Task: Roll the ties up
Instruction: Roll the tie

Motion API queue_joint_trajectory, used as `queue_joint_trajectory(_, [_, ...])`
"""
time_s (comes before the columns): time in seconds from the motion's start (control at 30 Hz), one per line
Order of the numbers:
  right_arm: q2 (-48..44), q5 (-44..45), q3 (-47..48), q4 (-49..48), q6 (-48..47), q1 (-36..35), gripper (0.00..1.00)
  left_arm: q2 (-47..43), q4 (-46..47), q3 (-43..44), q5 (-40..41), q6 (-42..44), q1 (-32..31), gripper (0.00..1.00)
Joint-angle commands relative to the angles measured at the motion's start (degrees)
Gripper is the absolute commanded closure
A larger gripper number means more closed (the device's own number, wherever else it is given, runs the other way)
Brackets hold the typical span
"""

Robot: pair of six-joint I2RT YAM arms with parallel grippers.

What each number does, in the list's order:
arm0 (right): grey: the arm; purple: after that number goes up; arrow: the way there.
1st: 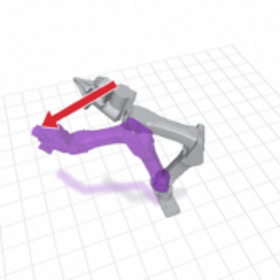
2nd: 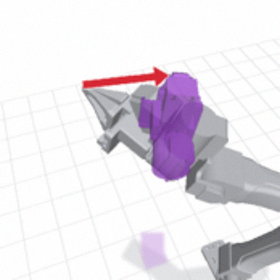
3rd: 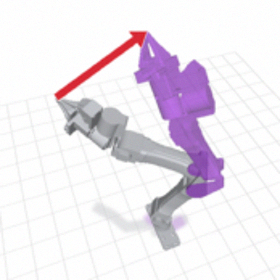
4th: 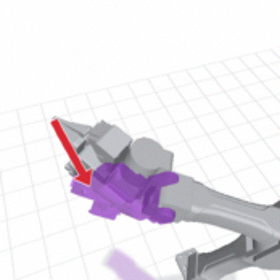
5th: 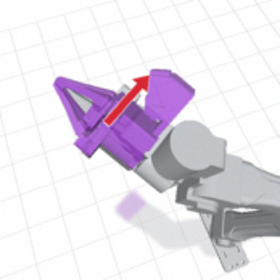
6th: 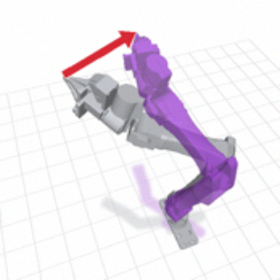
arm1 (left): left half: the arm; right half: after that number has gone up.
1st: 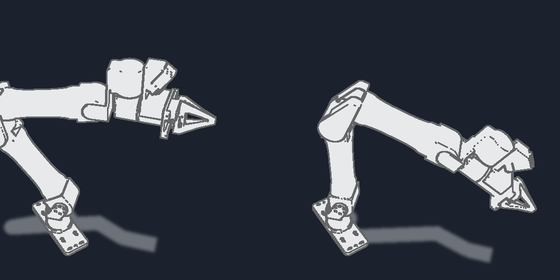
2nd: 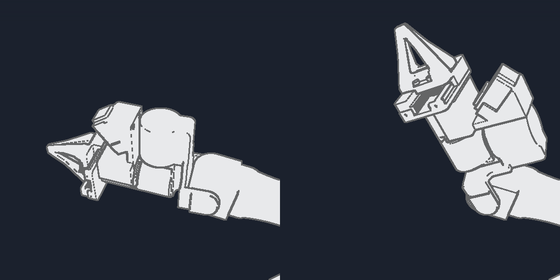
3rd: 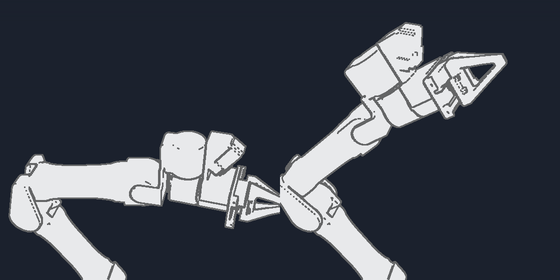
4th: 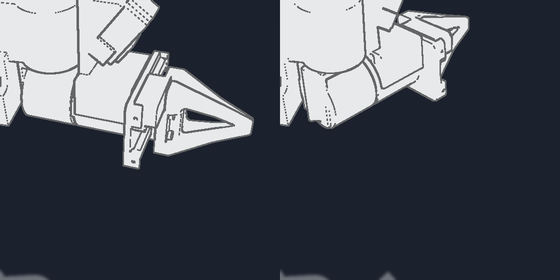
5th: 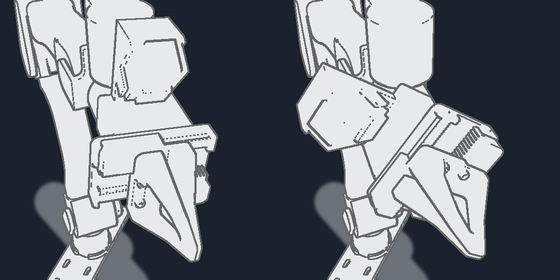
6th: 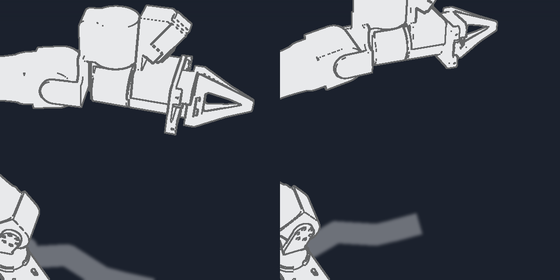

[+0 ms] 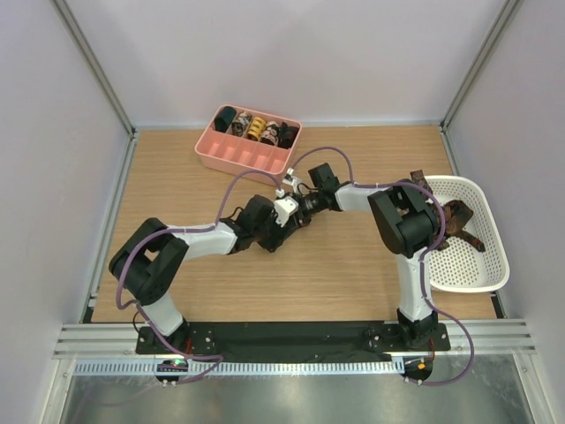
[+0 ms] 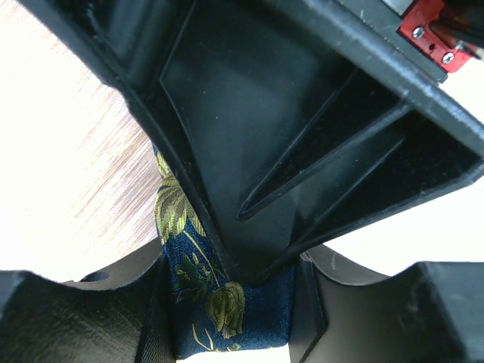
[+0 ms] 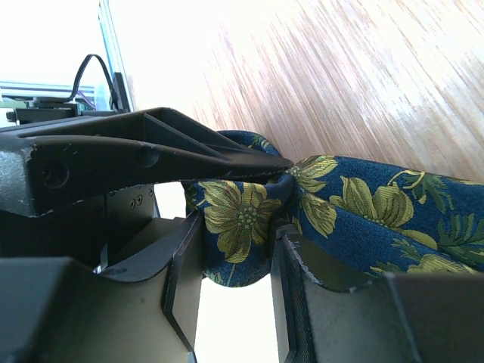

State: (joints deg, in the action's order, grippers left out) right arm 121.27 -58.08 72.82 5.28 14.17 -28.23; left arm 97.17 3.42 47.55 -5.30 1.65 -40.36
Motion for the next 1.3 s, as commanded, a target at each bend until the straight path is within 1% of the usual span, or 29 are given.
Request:
queue_joint_trajectory(0.0, [0.2, 5.1, -1.9, -1.1, 0.7, -0.8, 0.79, 1.9, -3.0, 0.7, -2.3, -1.4, 0.3, 0.61])
queue_joint_trajectory(0.07, [0.0, 5.0, -3.4, -2.8, 2.0, 0.1, 0.73, 2.3, -3.2, 0.9, -2.6, -1.4, 0.3, 0.61])
queue_joint_trajectory(0.17, [-0.2, 6.4, -4.2, -3.9, 2.8, 0.9, 0.68, 2.9, -4.6, 1.4, -2.8, -1.4, 0.3, 0.61])
queue_joint_trajectory(0.2, [-0.1, 7.0, -4.3, -3.6, 2.7, 1.0, 0.61, 3.1, -4.9, 1.8, -3.1, -1.4, 0.3, 0.62])
queue_joint_trajectory(0.23, [0.0, 7.5, -4.3, -3.5, 2.7, 1.1, 0.56, 3.3, -5.2, 1.8, -3.1, -2.9, 0.3, 0.62])
queue_joint_trajectory(0.3, [-0.2, 8.4, -4.9, -3.9, 2.7, 1.1, 0.50, 3.3, -5.5, 1.8, -3.2, -3.0, 0.3, 0.63])
queue_joint_trajectory(0.47, [-2.6, 10.8, -5.8, -4.3, 4.4, 2.2, 0.49, 4.8, -6.3, 2.7, -4.0, -3.3, 0.3, 0.65])
queue_joint_trajectory(0.57, [-3.7, 11.6, -6.2, -4.8, 5.8, 3.0, 0.45, 5.8, -7.4, 3.8, -4.5, -3.1, 0.3, 0.67])
queue_joint_trajectory(0.7, [-5.4, 12.1, -6.6, -5.0, 7.9, 3.6, 0.45, 7.2, -9.3, 5.4, -5.2, -3.1, 0.2, 0.68])
queue_joint_trajectory(0.93, [-6.9, 8.3, -9.3, -14.4, 16.1, 6.3, 0.43, 10.1, -12.3, 7.9, -5.2, -3.3, -0.3, 0.70])
queue_joint_trajectory(1.1, [-7.3, 7.4, -9.6, -17.2, 19.6, 8.3, 0.42, 11.5, -13.4, 8.7, -4.8, -3.6, -0.6, 0.71])
queue_joint_trajectory(1.17, [-7.5, 6.8, -10.3, -19.8, 21.1, 9.1, 0.43, 11.7, -13.6, 9.1, -4.6, -3.7, -0.9, 0.71])
queue_joint_trajectory(1.27, [-8.2, 6.7, -10.3, -20.6, 22.5, 10.3, 0.44, 12.1, -13.8, 9.2, -4.5, -3.8, -0.9, 0.71])
